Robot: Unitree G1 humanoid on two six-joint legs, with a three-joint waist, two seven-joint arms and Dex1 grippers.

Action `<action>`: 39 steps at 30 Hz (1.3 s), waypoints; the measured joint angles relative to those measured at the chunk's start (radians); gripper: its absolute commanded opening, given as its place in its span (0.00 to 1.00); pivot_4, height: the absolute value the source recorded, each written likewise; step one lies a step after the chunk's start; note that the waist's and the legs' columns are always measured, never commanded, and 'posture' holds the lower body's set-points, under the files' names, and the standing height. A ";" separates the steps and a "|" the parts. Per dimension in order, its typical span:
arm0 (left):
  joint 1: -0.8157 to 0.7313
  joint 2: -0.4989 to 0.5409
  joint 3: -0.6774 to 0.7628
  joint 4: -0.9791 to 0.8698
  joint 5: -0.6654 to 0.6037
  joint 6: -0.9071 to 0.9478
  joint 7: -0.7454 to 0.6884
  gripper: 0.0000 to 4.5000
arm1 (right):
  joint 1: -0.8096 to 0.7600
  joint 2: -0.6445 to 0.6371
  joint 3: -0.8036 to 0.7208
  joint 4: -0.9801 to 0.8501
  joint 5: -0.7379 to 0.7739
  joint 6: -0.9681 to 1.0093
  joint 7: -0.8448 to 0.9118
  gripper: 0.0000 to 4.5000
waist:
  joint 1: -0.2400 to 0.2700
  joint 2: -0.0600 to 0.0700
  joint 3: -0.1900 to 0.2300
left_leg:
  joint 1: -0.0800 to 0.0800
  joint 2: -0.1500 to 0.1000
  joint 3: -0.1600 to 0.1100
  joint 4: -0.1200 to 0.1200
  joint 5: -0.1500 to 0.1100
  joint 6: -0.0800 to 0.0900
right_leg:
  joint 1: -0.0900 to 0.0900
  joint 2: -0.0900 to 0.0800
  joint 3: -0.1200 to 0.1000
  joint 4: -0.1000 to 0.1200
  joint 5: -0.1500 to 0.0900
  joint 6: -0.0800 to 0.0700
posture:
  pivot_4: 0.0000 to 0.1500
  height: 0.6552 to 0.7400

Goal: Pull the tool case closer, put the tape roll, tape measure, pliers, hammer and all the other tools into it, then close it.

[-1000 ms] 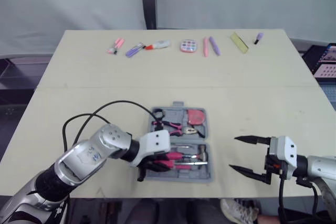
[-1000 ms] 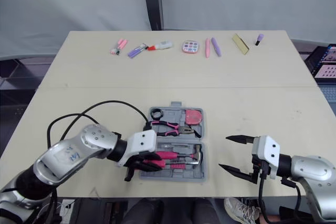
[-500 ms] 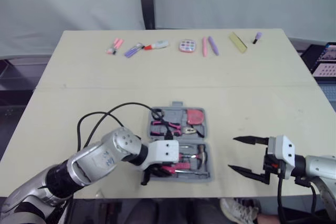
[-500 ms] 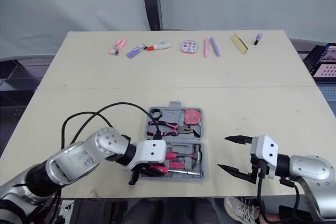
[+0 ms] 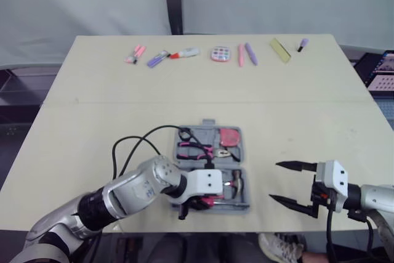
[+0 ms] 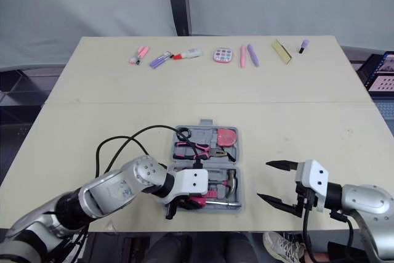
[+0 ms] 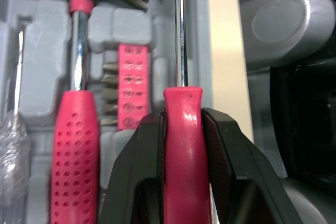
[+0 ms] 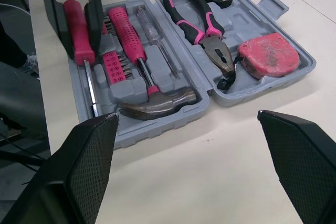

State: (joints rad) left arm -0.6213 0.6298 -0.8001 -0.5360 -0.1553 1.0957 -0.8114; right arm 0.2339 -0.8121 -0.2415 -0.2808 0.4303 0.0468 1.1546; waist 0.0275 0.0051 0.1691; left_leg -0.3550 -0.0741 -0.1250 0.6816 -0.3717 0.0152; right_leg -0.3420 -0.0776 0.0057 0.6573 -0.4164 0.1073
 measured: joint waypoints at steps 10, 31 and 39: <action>-0.002 0.035 0.009 -0.003 -0.001 0.006 -0.012 0.13 | -0.001 0.000 -0.001 -0.002 0.000 0.000 0.000 1.00 | 0.000 0.000 0.000 | 0.000 0.000 0.000 0.000 0.000 0.000 | 0.000 0.000 0.000 0.000 0.000 0.000 | 1.00 1.00; -0.021 0.014 -0.007 0.013 0.005 -0.018 -0.026 0.13 | 0.019 0.000 -0.018 -0.005 0.002 0.003 -0.003 1.00 | 0.001 0.000 0.000 | 0.000 0.000 0.000 0.001 0.000 0.000 | 0.000 0.000 0.000 0.001 0.000 0.000 | 1.00 1.00; -0.019 0.041 -0.012 0.011 0.005 -0.025 -0.034 0.13 | 0.024 0.000 -0.032 -0.014 0.017 0.014 -0.002 1.00 | 0.000 0.000 0.000 | 0.000 0.000 0.000 0.001 0.000 0.000 | 0.000 0.000 0.000 0.001 0.000 0.000 | 1.00 1.00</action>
State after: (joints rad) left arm -0.6407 0.6704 -0.8117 -0.5247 -0.1499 1.0706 -0.8454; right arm 0.2583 -0.8122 -0.2737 -0.2945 0.4469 0.0604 1.1524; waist 0.0279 0.0051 0.1691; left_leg -0.3549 -0.0743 -0.1251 0.6822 -0.3718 0.0153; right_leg -0.3420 -0.0777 0.0057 0.6584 -0.4164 0.1073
